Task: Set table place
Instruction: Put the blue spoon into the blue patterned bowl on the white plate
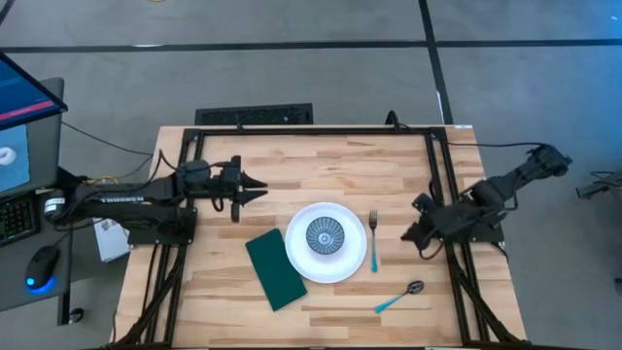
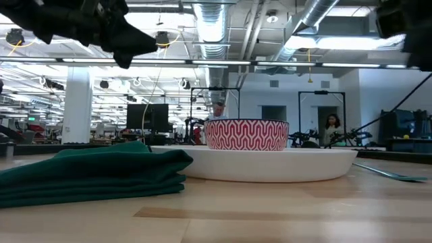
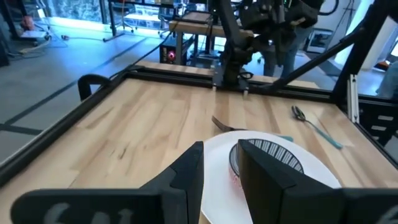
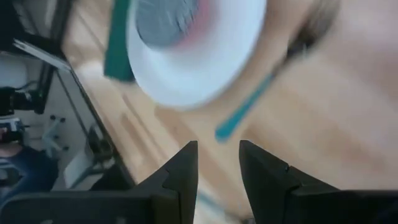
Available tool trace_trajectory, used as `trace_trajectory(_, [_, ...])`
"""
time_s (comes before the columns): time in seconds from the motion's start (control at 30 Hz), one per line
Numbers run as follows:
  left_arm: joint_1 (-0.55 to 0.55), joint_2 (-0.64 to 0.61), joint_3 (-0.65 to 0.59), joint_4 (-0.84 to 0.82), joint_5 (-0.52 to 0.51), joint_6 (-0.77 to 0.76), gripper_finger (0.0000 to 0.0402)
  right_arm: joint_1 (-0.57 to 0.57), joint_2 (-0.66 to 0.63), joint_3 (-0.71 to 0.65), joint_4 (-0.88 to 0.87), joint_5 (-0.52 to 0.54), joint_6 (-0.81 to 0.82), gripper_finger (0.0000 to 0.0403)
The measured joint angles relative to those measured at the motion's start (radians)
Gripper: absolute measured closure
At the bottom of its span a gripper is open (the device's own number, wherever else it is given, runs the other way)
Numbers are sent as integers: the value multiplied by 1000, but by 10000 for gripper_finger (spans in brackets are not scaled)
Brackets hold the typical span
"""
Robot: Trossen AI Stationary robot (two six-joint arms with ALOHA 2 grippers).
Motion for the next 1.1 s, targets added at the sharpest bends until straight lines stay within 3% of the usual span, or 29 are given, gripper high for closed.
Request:
trace_trajectory(0.23, [-37,5,-11,-1,-13,-2,315,188,59,0,12,-27,191,262])
trace_trajectory(0.47, [-55,5,-11,3,-13,-6,315,353,137,1,72,-12,232,261])
trace_trajectory(0.87, [-61,5,-11,-2,-55,-5,315,456,308,1,68,-12,470,267])
trace_trajectory(1.1, [-61,5,-11,-6,-71,-2,315,461,385,1,60,-13,495,267])
